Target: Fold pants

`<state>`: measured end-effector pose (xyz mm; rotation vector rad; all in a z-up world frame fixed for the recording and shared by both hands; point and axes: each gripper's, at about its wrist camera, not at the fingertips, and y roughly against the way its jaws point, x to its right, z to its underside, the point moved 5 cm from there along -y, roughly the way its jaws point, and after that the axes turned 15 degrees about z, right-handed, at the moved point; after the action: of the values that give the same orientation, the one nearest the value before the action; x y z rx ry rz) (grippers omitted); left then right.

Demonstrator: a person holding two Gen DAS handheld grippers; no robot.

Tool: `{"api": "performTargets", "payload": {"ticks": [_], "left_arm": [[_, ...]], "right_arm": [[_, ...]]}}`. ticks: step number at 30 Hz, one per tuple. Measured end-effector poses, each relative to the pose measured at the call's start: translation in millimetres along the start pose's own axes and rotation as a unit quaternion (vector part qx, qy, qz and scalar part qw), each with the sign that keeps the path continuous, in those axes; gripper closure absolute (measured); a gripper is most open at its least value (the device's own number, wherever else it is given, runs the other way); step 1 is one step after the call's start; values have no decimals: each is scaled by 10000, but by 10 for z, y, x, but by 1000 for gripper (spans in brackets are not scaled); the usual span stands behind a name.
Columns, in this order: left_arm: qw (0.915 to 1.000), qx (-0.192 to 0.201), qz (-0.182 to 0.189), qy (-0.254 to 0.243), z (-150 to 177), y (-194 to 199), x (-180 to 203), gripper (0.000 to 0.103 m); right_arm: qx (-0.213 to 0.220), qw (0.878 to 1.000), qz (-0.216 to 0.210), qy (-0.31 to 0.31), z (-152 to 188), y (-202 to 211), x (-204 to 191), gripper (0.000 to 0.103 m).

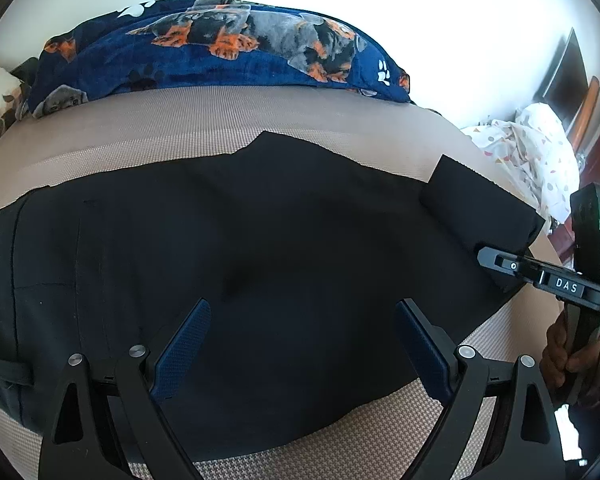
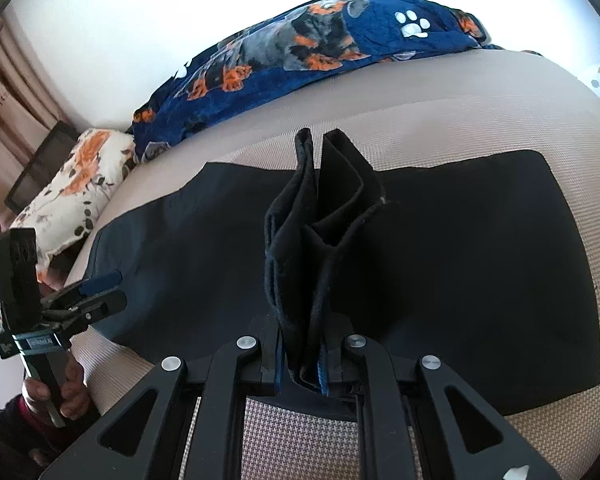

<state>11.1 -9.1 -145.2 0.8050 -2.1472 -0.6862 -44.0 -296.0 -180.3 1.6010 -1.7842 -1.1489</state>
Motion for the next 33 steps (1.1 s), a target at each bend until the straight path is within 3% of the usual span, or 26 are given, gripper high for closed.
{"api": "performTargets", "payload": {"ticks": [14, 23, 27, 30, 33], "left_arm": [[9999, -35, 16, 132, -8, -20, -57, 10], [9998, -20, 21, 198, -20, -4, -100, 10], [9997, -15, 35, 245, -20, 14, -112, 10], [9997, 8, 50, 254, -31, 27, -118, 10], [9997, 26, 74, 244, -48, 35, -110, 10]], "right_arm": [[13, 9989, 184, 423, 79, -24, -156, 83], [-48, 9970, -56, 774, 181, -3, -353, 51], [-87, 9944, -599, 870, 242, 110, -420, 45], [-199, 9859, -1539, 625, 215, 293, -361, 45], [114, 9828, -1835, 188, 12, 548, -81, 45]]}}
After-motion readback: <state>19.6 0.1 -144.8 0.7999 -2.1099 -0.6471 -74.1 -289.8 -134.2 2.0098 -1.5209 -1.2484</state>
